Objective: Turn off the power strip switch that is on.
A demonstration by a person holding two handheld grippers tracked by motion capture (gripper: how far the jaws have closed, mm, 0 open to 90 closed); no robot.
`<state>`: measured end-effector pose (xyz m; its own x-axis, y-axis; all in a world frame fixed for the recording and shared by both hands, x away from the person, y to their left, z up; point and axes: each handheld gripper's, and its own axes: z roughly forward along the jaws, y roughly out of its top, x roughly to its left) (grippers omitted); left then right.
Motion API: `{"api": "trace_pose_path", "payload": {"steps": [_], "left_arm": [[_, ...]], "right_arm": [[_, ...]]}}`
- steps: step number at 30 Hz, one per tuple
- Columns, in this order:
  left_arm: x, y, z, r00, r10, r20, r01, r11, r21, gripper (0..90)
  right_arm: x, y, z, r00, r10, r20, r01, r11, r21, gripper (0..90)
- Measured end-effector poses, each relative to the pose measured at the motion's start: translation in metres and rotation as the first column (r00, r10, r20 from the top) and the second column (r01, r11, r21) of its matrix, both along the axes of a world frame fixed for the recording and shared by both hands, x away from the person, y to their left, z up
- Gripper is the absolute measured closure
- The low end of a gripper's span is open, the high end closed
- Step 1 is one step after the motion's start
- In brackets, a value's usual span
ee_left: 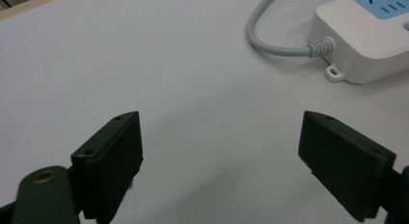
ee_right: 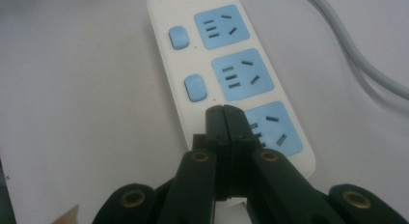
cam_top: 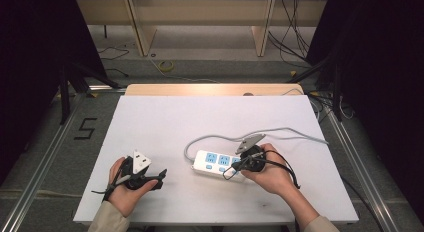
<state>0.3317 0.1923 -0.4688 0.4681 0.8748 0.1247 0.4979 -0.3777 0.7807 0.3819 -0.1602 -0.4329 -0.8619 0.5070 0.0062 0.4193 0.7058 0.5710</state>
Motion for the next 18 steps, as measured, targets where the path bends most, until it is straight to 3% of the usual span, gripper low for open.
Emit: {"api": "trace_pose_path", "payload": {"steps": [18], "left_arm": [[-0.0001,-0.0002,-0.0001,1.0000,-0.002,-0.002,0.002,1.0000,0.001,15.4]], "right_arm": [[0.0005,0.0043,-0.0034,0.9999,0.012,-0.005,-0.012,1.000,-0.025,90.0]]}}
